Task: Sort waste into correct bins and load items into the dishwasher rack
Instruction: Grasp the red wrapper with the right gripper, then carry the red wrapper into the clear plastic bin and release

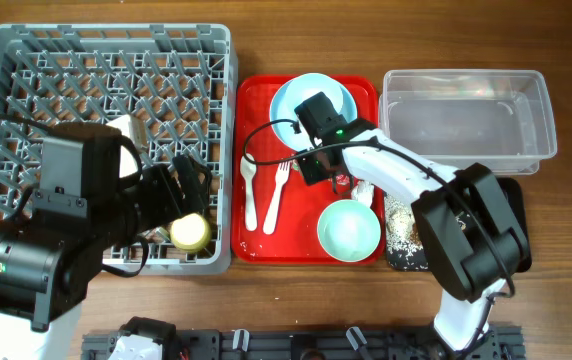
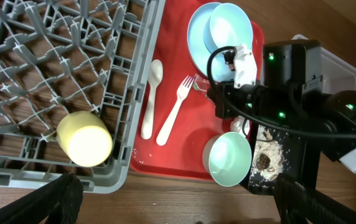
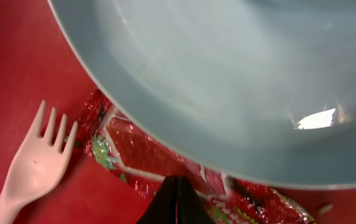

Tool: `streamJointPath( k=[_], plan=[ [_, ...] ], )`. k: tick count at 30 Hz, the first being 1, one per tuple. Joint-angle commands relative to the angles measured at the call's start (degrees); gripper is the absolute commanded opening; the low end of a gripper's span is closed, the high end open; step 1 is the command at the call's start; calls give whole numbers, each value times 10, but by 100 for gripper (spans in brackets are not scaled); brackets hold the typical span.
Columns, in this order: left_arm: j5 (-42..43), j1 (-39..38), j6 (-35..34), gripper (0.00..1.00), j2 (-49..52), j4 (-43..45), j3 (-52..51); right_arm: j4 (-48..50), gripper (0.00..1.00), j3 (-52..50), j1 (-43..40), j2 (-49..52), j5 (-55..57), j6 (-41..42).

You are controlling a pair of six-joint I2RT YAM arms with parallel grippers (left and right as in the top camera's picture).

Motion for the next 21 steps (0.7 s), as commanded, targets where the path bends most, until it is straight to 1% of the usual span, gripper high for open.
streamJointPath(
  k=[1,2,3,5,7,10,14,17,18,19,21],
  plan=[
    [-1,-1,9,100,-2,2,2,-8,17,-13,1,-56,-11,-21],
    [-1,-1,9,100,-2,2,2,-14,40,-13,1,-73,-8,-75],
    [-1,-1,9,100,-2,2,2,-22,51,-13,1,-86,6,-126],
    [-1,-1,9,100,-2,2,2,-30,61,-13,1,-90,32,-210],
    [-1,-1,9,100,-2,2,2,-36,66,-15,1,-88,60,-236],
    [-1,-1,9,100,-2,2,2,-30,70,-28,1,-83,89,-273],
    [-1,-1,9,100,-2,2,2,-27,71,-30,-12,-45,89,-267],
    [-1,-1,9,100,-2,2,2,-30,61,-30,-14,-29,59,-254],
    [-1,-1,9,100,-2,2,2,-31,51,-30,-14,-29,51,-224],
    [-1,-1,9,100,-2,2,2,-35,46,-30,-14,-29,43,-198],
    [-1,-1,9,100,-2,2,2,-40,4,-29,-14,-32,33,-162]
  ],
)
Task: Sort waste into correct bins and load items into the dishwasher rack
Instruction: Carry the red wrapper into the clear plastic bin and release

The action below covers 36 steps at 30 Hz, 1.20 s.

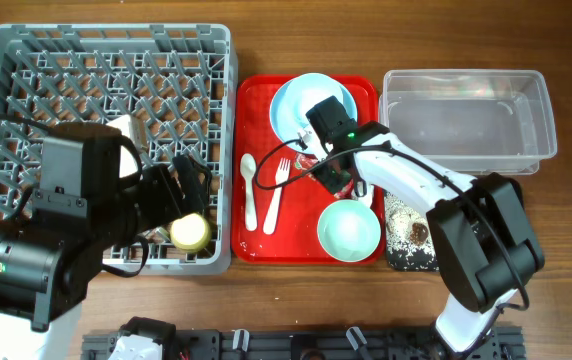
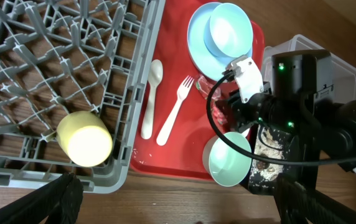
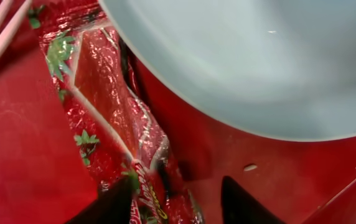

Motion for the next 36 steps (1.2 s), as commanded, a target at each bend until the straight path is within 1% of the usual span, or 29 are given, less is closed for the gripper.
streamJointPath(
  k=[1,3,6,8,9,10,12,14,17,18,19,20,21,23,25,26,27,28,29,30,32,33,34,36],
  plan=[
    [-1,-1,9,100,-2,2,2,-8,4,2,0,-2,-28,82],
    [-1,-1,9,100,-2,2,2,-10,4,11,0,-30,-28,125],
    [-1,-1,9,100,-2,2,2,2,4,20,0,-127,-24,158],
    [-1,-1,9,100,-2,2,2,10,4,20,-8,-199,45,221],
    [-1,-1,9,100,-2,2,2,10,4,20,-18,-223,74,241],
    [-1,-1,9,100,-2,2,2,10,4,20,-36,-239,93,244],
    [-1,-1,9,100,-2,2,2,8,4,17,-87,-233,104,246],
    [-1,-1,9,100,-2,2,2,20,4,17,-150,-205,132,284],
    [-1,-1,9,100,-2,2,2,6,4,17,-213,-177,122,294],
    [-1,-1,9,100,-2,2,2,-3,18,17,-224,-175,121,293],
    [-1,-1,9,100,-2,2,2,-8,41,18,-230,-176,121,291],
    [-1,-1,9,100,-2,2,2,-9,55,18,-231,-178,118,291],
    [-1,-1,9,100,-2,2,2,-17,59,22,-227,-186,90,279],
    [-1,-1,9,100,-2,2,2,-35,63,32,-214,-217,4,272],
    [-1,-1,9,100,-2,2,2,-51,67,32,-185,-271,-107,275],
    [-1,-1,9,100,-2,2,2,-62,68,31,-168,-284,-117,275],
    [-1,-1,9,100,-2,2,2,-92,70,31,-132,-295,-99,299],
    [-1,-1,9,100,-2,2,2,-125,77,28,-98,-292,-55,347],
    [-1,-1,9,100,-2,2,2,-150,77,19,-62,-280,-16,387],
    [-1,-1,9,100,-2,2,2,-151,76,10,-45,-271,-5,404],
    [-1,-1,9,100,-2,2,2,-141,72,-21,-6,-220,14,476],
    [-1,-1,9,100,-2,2,2,-122,68,-30,0,-184,22,499],
    [-1,-1,9,100,-2,2,2,-111,65,-31,0,-155,27,504],
    [-1,-1,9,100,-2,2,2,-96,63,-31,-2,-97,84,548]
  ],
)
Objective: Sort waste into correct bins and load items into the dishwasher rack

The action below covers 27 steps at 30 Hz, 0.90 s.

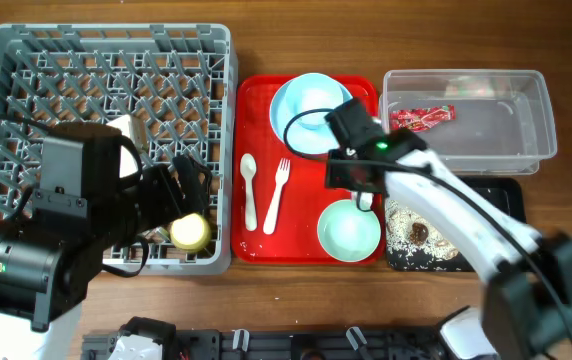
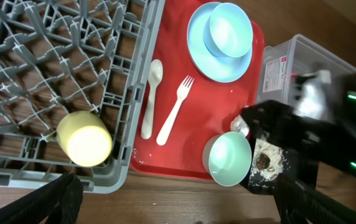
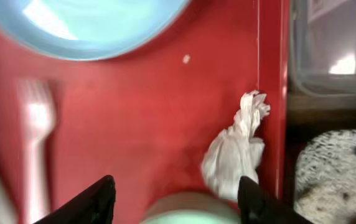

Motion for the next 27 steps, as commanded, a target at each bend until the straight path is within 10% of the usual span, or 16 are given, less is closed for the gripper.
streamJointPath(
  k=[1,10,17,22,24,27],
  plan=[
    [-1,-1,9,100,-2,1,2,19,62,-6,-1,67,81,64],
    [-1,-1,9,100,-2,1,2,46,4,5,-3,126,59,42],
    [-1,-1,9,100,-2,1,2,67,4,49,-70,-87,99,-79],
    [-1,-1,9,100,-2,1,2,108,6,46,-190,-55,77,-170],
    [-1,-1,9,100,-2,1,2,110,55,50,-205,-53,0,-220],
    [-1,-1,9,100,-2,1,2,71,58,81,-205,-113,-44,-209]
  ],
)
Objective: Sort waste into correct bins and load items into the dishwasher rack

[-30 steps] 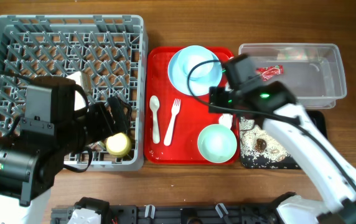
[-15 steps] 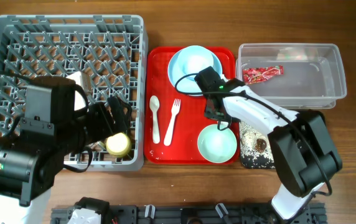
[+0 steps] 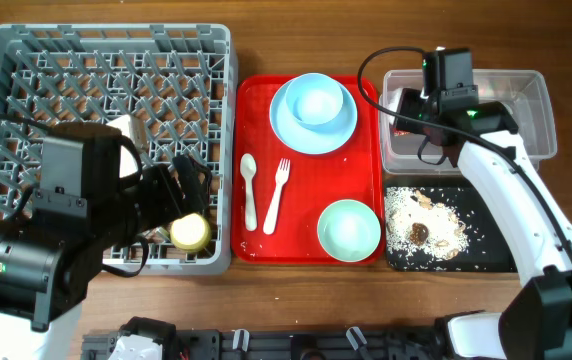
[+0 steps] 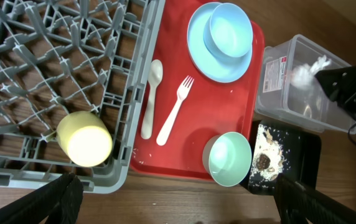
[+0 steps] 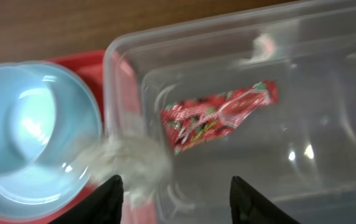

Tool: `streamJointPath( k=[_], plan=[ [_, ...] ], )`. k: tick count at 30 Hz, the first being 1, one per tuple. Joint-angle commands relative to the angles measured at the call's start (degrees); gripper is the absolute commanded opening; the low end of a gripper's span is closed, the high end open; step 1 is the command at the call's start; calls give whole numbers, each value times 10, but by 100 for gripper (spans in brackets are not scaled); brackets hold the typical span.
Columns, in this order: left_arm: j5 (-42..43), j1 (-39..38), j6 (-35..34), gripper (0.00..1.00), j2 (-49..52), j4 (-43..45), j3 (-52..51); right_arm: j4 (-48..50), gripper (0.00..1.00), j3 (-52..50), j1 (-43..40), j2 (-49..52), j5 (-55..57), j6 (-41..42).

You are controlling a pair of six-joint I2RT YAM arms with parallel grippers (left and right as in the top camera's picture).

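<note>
My right gripper hangs open over the left end of the clear bin. A blurred white tissue is at the bin's left wall, by the left finger. A red wrapper lies inside the bin. On the red tray are a blue plate with a bowl, a spoon, a fork and a green bowl. My left gripper is open above the grey rack, where a yellow cup sits.
A black tray with food scraps lies in front of the clear bin, right of the red tray. The left arm's body covers the rack's near part. The right arm reaches across the black tray's right side.
My right gripper has gone from above the tray's right side to over the clear bin's left end. The white tissue is off the tray and now at the bin. The left arm is unmoved.
My right gripper was shut at the red wrapper beside the plate, then open over it on the tray. Later the wrapper lay in the clear bin and the gripper was open above a white tissue on the tray. Now the tissue is at the bin too.
</note>
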Motion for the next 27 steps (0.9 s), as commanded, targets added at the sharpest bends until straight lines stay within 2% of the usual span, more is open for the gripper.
streamJointPath(
  k=[1,4,6,9,10,11,13,17,18,21,24,27],
  plan=[
    [-1,-1,9,100,-2,1,2,-35,60,43,1,-89,-86,-24],
    [-1,-1,9,100,-2,1,2,-56,70,46,1,-246,-96,-24],
    [-1,-1,9,100,-2,1,2,-121,72,46,1,-322,-142,-20],
    [-1,-1,9,100,-2,1,2,-168,73,46,1,-369,-212,-19],
    [-1,-1,9,100,-2,1,2,-184,100,46,1,-379,-274,-15],
    [-1,-1,9,100,-2,1,2,-216,100,46,1,-385,-365,70],
    [-1,-1,9,100,-2,1,2,-231,100,46,1,-382,-369,162],
    [-1,-1,9,100,-2,1,2,-335,100,46,1,-373,-365,154],
    [-1,-1,9,100,-2,1,2,-340,100,46,0,-374,-348,131],
    [-1,-1,9,100,-2,1,2,-329,100,45,9,-400,-345,-34],
    [-1,-1,9,100,-2,2,2,-205,100,1,9,-494,-336,-220],
    [-1,-1,9,100,-2,1,2,-123,100,-92,0,-597,-289,-297]
  ],
)
